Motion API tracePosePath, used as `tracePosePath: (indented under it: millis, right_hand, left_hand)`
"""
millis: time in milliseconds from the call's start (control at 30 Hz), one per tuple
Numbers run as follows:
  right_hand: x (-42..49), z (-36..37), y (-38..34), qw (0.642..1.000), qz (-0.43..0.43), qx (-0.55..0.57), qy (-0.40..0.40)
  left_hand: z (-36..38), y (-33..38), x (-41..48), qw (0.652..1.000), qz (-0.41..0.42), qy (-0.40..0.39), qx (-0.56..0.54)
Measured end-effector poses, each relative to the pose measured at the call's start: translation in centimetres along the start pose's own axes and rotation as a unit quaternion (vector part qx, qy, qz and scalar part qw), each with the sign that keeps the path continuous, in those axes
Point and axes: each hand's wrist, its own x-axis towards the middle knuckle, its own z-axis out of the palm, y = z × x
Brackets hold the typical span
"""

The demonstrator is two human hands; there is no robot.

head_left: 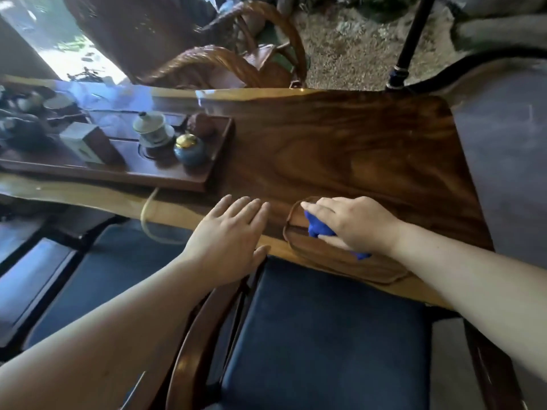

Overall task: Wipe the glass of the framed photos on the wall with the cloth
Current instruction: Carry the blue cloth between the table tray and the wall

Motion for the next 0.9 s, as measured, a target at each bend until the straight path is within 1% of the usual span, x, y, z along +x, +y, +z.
tracePosePath:
  millis: [200,333,400,467,533,633,767,833,900]
  right_hand:
    - [-0.6,6.9,3.4,0.998,0.063,-0.002,-0.024]
    - [-1.7,10.0,3.6,0.993,0.105,0.034,-0.043]
    - [-2.8,10.6,3.6,0.988,0.131,0.072,-0.041]
    - [-4.4,10.7,3.5,0.982,0.160,0.102,-0.017]
    - [-6.4,10.8,3.4,0.977,0.189,0.101,0.007]
    - [-8.5,11.3,3.0,0.972,0.214,0.099,-0.003]
    - [-8.3,11.7,3.0,0.966,0.240,0.097,0.017]
    - [-7.6,11.7,3.4,0.965,0.245,0.086,0.020]
    - [-7.2,11.8,3.9,0.970,0.230,0.076,0.017]
  left_hand:
    - [6.4,2.8,4.4,0.999,0.042,-0.027,-0.004]
    - [9.8,4.5,7.2,0.997,0.060,-0.035,-0.019]
    - [11.2,5.7,8.6,0.996,0.072,-0.033,-0.027]
    - [12.2,6.7,9.5,0.995,0.090,-0.030,-0.036]
    - [13.0,7.5,10.2,0.992,0.120,-0.025,-0.038]
    - [14.0,8.3,11.1,0.988,0.153,-0.014,-0.028]
    - [14.4,9.4,12.8,0.987,0.130,-0.040,-0.081]
    - [14.0,9.7,13.4,0.988,0.130,-0.046,-0.074]
    - [13.7,9.4,13.7,0.987,0.146,-0.052,-0.051]
